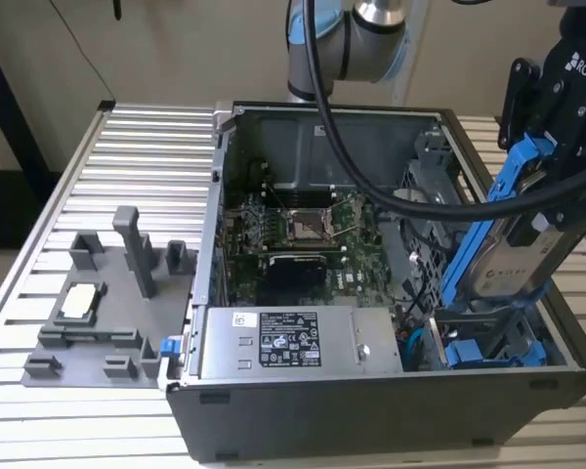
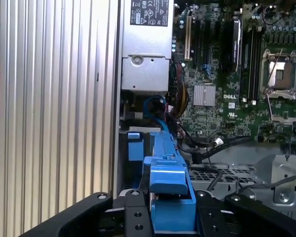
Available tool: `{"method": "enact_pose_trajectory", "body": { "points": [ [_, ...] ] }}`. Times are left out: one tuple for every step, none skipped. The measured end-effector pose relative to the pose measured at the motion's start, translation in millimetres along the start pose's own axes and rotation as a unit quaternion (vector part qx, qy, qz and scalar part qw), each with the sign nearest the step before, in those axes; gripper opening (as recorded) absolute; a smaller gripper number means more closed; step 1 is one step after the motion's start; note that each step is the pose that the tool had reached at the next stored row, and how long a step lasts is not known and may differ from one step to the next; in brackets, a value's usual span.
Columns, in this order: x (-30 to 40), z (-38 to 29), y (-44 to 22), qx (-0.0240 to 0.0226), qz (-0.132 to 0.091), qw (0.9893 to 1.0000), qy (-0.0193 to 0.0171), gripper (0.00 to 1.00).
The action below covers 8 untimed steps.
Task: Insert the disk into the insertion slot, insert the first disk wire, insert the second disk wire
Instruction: 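Insert the disk into the insertion slot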
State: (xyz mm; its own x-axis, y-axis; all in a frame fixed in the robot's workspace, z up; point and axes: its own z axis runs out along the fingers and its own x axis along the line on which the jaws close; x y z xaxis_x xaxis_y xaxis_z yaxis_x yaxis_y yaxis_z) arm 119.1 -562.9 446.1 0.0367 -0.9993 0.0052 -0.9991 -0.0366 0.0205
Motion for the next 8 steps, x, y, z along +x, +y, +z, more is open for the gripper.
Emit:
{"method": "enact_pose_trajectory", "body": {
  "points": [
    [0.0, 1.1, 0.0, 0.0006, 0.000, 1.0000, 0.0000, 0.33],
    [0.0, 2.2, 0.0, 0.0013, 0.000, 1.0000, 0.0000, 0.33],
    [0.0, 3.2, 0.0, 0.0019, 0.000, 1.0000, 0.0001, 0.33],
    [0.0, 4.3, -0.1, 0.0024, 0.000, 1.0000, 0.0001, 0.33],
    [0.0, 5.4, -0.1, 0.0030, 0.000, 1.0000, 0.0001, 0.33],
    [0.0, 6.6, -0.1, 0.0036, 0.000, 1.0000, 0.0001, 0.33],
    [0.0, 7.7, -0.1, 0.0042, 0.000, 1.0000, 0.0002, 0.33],
    [0.0, 8.8, -0.2, 0.0046, 0.000, 1.0000, 0.0001, 0.33]
  ]
}}
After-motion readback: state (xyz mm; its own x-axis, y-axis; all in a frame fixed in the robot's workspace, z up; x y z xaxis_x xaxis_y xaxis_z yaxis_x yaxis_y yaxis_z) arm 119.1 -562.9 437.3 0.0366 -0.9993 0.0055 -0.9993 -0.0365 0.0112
